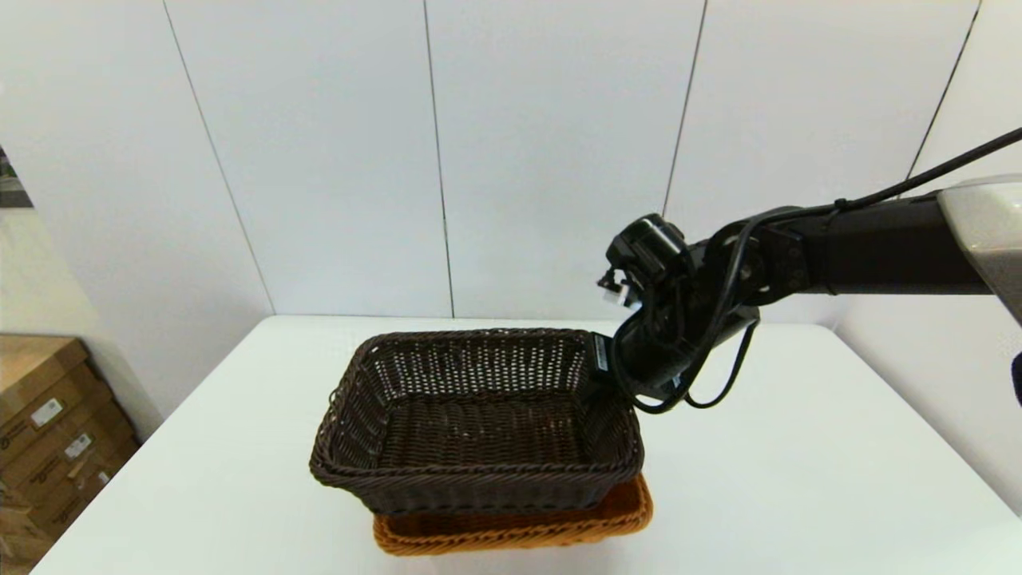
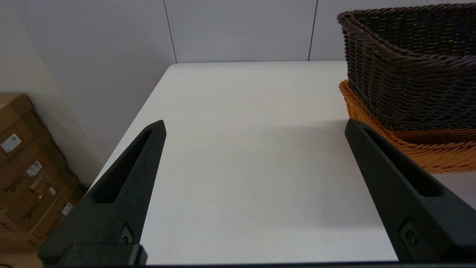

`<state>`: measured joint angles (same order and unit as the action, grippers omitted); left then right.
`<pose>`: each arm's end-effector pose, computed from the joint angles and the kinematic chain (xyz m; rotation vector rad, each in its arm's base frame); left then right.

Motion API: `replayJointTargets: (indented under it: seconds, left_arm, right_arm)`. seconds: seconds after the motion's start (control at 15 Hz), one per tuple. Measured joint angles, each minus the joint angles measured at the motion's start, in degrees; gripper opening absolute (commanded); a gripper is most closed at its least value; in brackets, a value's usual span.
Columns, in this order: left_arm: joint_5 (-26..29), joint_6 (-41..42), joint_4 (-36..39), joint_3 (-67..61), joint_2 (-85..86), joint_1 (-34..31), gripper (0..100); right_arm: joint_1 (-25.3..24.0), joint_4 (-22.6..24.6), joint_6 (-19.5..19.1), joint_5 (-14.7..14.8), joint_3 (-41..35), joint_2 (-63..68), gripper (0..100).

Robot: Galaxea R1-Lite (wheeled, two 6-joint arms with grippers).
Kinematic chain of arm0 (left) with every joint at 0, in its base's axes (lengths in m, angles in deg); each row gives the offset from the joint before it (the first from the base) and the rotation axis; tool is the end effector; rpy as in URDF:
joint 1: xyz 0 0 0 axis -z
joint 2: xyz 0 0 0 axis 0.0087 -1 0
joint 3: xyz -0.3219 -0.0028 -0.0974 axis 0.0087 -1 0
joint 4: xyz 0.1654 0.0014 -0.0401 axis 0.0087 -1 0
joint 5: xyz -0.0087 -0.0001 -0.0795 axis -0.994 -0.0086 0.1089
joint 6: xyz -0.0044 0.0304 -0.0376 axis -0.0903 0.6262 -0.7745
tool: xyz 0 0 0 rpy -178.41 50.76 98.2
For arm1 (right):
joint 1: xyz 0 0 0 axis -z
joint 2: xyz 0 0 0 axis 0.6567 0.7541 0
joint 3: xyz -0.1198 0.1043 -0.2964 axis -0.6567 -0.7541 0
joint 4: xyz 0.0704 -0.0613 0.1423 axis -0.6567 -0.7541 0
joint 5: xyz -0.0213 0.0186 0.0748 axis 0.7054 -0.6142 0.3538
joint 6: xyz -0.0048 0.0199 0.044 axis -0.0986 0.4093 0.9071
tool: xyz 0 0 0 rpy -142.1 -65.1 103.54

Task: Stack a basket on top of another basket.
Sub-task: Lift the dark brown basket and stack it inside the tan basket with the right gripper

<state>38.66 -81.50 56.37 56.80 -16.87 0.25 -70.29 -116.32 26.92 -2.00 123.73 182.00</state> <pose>-0.0552 -0.0002 0.0757 0.0032 -0.0009 0.0073 0.3381 0.2047 0.1725 0.3423 1.2915 0.3681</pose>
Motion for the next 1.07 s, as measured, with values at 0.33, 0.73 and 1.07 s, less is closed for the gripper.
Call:
replayJointTargets:
  seconds: [0.33,0.73,1.07]
  left_arm:
    - [0.0,0.0,0.0,0.0,0.0,0.0,100]
    - [0.0,0.0,0.0,0.0,0.0,0.0,100]
    - [0.0,0.0,0.0,0.0,0.0,0.0,100]
  right_arm:
    - [0.2,0.1,0.0,-0.1,0.0,0.9,0]
    - [1.9,0.2,-0.8,-0.1,0.0,1.5,0]
    - [3.5,0.1,-2.8,-0.1,0.0,1.6,0]
